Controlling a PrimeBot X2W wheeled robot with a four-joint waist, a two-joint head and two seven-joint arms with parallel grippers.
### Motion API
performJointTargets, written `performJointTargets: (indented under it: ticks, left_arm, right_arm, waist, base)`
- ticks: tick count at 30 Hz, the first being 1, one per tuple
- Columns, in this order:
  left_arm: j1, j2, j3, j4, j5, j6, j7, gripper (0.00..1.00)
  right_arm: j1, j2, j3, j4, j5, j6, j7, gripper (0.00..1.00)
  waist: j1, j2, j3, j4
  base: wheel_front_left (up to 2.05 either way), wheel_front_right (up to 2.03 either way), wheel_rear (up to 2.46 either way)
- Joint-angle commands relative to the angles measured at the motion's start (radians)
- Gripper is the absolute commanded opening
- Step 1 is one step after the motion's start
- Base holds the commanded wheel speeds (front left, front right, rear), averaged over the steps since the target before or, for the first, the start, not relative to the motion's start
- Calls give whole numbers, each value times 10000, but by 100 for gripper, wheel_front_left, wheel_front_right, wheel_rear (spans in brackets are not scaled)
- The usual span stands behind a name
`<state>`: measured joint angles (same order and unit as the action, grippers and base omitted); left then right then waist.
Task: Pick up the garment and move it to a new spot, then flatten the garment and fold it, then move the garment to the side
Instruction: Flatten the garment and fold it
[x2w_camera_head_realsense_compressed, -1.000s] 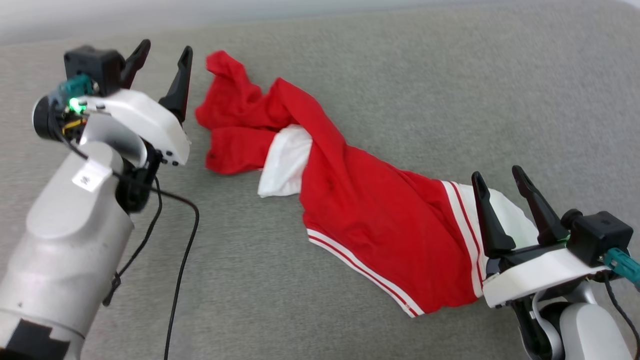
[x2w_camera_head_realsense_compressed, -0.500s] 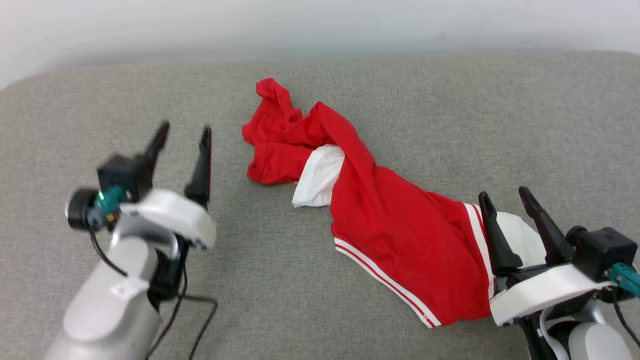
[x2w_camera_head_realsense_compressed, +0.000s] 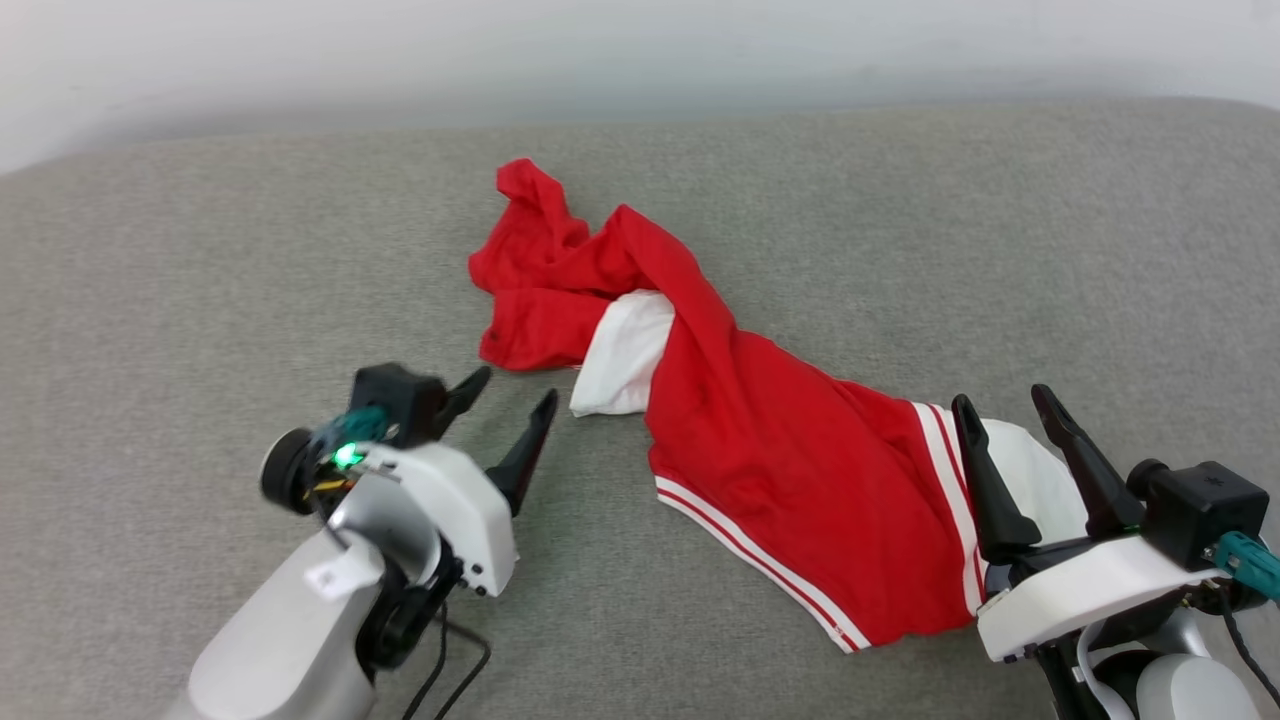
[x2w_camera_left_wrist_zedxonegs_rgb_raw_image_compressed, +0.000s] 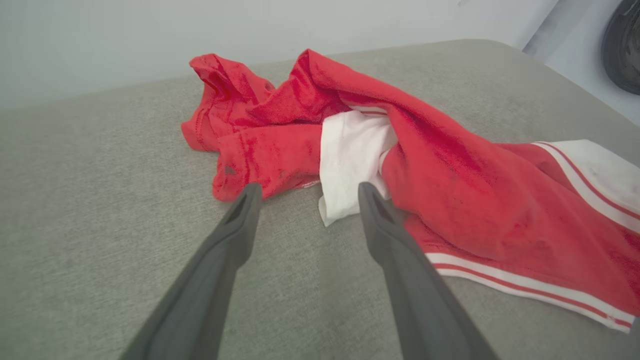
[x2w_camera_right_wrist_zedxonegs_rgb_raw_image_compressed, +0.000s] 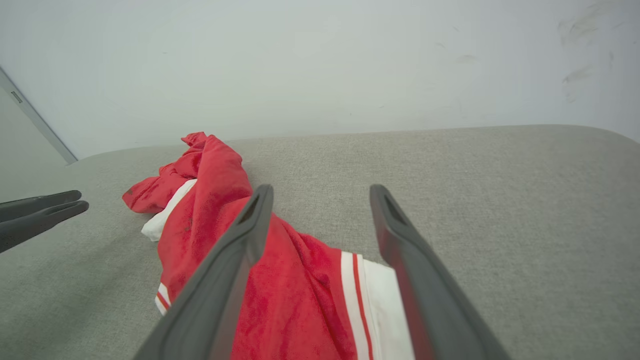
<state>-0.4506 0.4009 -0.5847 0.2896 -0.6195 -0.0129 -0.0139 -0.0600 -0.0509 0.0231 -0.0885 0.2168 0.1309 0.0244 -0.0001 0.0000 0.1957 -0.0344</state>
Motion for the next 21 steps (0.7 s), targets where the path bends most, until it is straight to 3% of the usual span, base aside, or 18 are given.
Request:
performJointTargets:
  ticks: [1, 7, 19, 20, 21]
  left_arm:
    - [-259, -20, -110, -26, -103, -137, 331, 100]
    - [-931, -86, -591, 351, -661, -665, 2204, 100]
    - [-1908, 224, -1076, 1525, -1317, -952, 4645, 100]
    - [-1846, 246, -1197, 1623, -1431, -998, 4978, 65]
    - [-1783, 259, -1326, 1712, -1558, -1020, 5344, 45]
  right_arm:
    - [-39, 11, 30, -20, 80, -3, -8, 100]
    - [-179, 11, 208, 98, 202, -3, -126, 100]
    - [-399, 13, 283, 465, 493, -3, -639, 100]
    - [-438, 13, 302, 494, 514, -3, -706, 100]
    - [-455, 13, 314, 536, 533, -3, -727, 100]
  waist:
    - [1, 0, 113, -128]
    - [1, 0, 511, -653]
    - [1, 0, 1442, -1406]
    - [1, 0, 1484, -1423]
    - [1, 0, 1513, -1430]
  base:
    - [0, 0, 0]
    - [0, 0, 0]
    - [0, 0, 0]
    - [0, 0, 0]
    - [0, 0, 0]
